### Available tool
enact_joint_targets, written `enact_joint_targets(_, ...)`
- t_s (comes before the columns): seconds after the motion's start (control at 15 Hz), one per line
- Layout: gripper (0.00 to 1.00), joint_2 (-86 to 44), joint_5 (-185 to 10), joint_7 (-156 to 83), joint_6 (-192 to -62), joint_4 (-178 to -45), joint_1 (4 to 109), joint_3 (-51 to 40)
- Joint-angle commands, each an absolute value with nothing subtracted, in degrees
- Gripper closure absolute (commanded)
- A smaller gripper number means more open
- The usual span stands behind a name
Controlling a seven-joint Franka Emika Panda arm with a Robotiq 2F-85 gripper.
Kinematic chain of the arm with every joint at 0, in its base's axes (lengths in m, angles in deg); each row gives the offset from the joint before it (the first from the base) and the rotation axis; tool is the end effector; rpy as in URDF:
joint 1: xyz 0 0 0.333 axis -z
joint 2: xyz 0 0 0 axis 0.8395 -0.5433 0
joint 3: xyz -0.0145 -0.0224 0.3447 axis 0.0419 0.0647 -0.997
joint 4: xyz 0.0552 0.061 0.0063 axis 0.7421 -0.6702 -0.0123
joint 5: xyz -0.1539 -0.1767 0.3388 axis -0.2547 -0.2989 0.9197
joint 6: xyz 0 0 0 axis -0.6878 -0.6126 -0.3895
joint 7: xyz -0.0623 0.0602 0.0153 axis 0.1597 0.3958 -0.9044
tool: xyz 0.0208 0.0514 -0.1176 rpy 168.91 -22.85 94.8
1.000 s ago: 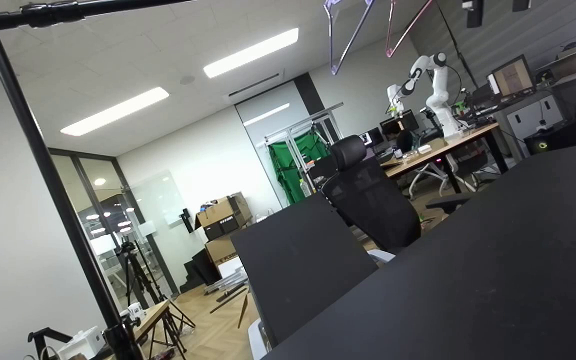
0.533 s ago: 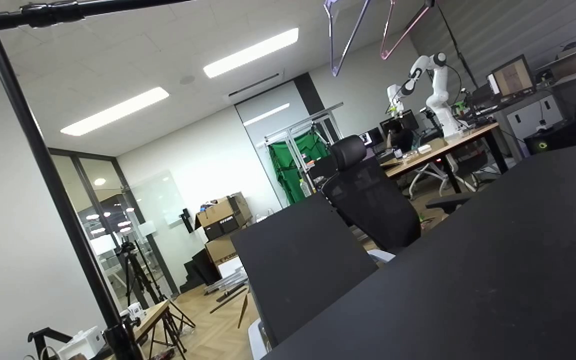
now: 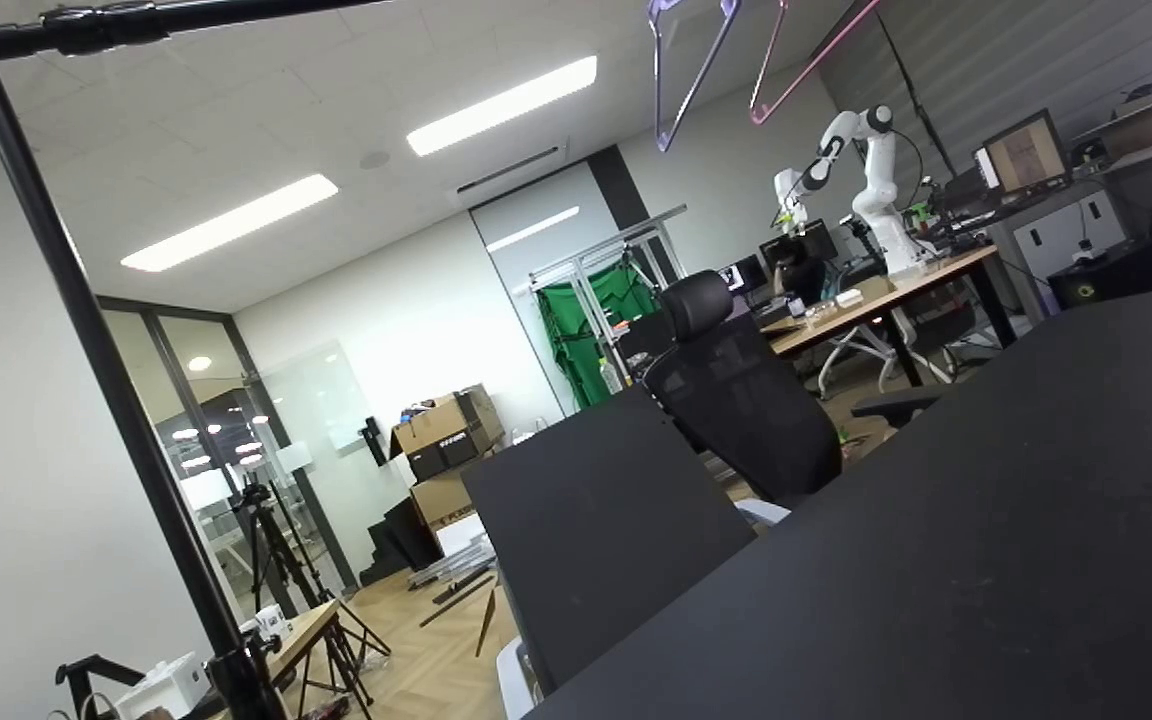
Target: Take the pink hanger and put it on the table
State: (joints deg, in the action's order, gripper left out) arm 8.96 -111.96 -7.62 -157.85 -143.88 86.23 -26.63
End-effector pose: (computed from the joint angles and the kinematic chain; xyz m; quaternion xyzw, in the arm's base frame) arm 0.5595 -0.0768 0.5963 0.8696 -0.1577 0.4567 0.1018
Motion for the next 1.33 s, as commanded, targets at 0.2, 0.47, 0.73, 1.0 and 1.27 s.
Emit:
enact_joint_targets(0.2,0.00,3.98,-117.09,-1.85,-157.72,-135.71,90.73,-30.27)
enact_joint_targets(0.47,0.00,0.38,-118.21,-2.04,-157.03,-130.18,91.79,-30.97)
enact_joint_targets(0.73,0.00,-3.03,-123.02,-0.60,-157.41,-123.83,92.56,-31.03)
enact_joint_targets(1.0,0.00,-6.74,-127.10,0.99,-156.62,-118.05,92.52,-30.50)
enact_joint_targets(1.27,0.00,-11.40,-128.65,0.94,-156.03,-113.02,91.72,-30.13)
